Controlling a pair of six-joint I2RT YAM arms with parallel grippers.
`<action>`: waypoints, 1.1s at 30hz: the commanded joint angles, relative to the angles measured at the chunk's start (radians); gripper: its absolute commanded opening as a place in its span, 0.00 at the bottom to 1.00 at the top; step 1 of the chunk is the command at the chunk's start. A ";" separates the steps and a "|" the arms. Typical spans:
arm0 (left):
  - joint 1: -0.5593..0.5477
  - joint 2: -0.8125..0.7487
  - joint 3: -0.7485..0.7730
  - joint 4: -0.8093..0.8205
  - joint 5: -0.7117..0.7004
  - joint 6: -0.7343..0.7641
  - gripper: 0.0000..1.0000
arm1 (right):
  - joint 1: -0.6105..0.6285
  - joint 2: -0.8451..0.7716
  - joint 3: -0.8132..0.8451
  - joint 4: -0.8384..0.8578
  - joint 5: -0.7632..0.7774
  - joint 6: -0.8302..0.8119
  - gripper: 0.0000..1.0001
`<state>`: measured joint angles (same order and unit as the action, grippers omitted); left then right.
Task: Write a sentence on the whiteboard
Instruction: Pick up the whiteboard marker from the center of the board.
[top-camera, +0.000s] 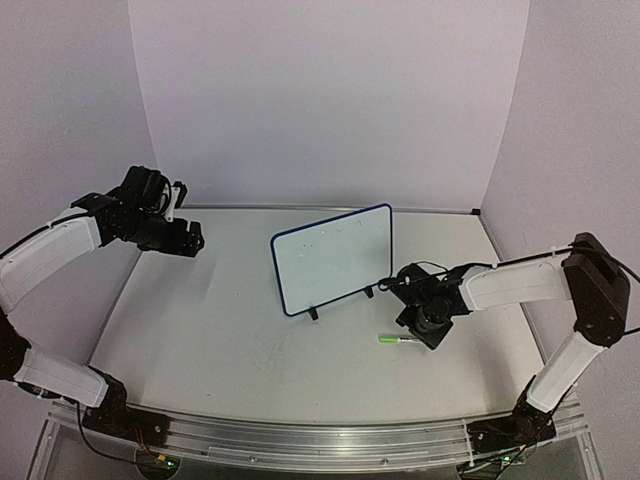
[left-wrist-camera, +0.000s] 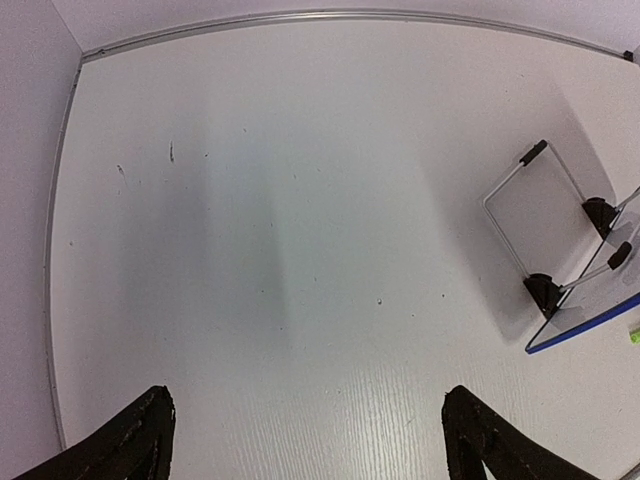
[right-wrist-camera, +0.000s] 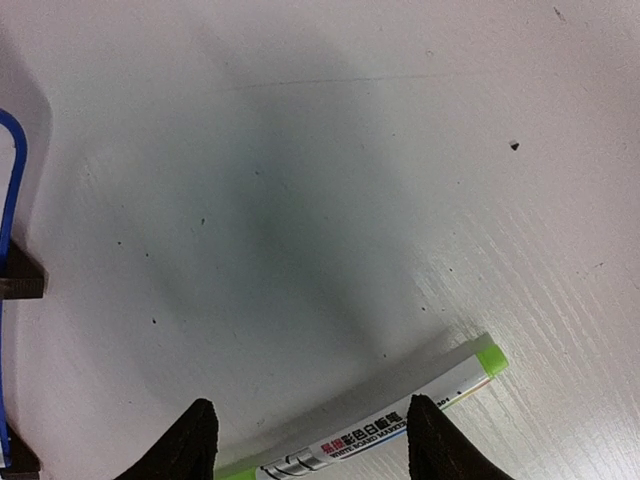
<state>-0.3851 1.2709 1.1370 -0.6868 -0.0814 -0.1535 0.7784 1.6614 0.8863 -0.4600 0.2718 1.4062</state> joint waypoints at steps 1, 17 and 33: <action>0.005 -0.010 -0.002 0.032 0.003 0.007 0.92 | -0.003 -0.068 -0.040 -0.024 0.025 0.054 0.62; 0.005 -0.002 -0.003 0.029 0.003 0.006 0.93 | -0.003 -0.030 -0.036 -0.025 0.036 0.055 0.58; 0.005 -0.008 -0.003 0.026 -0.001 0.006 0.93 | -0.016 0.070 0.039 -0.026 0.051 -0.034 0.40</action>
<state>-0.3851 1.2709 1.1366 -0.6796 -0.0789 -0.1538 0.7727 1.6983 0.8916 -0.4682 0.2901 1.3983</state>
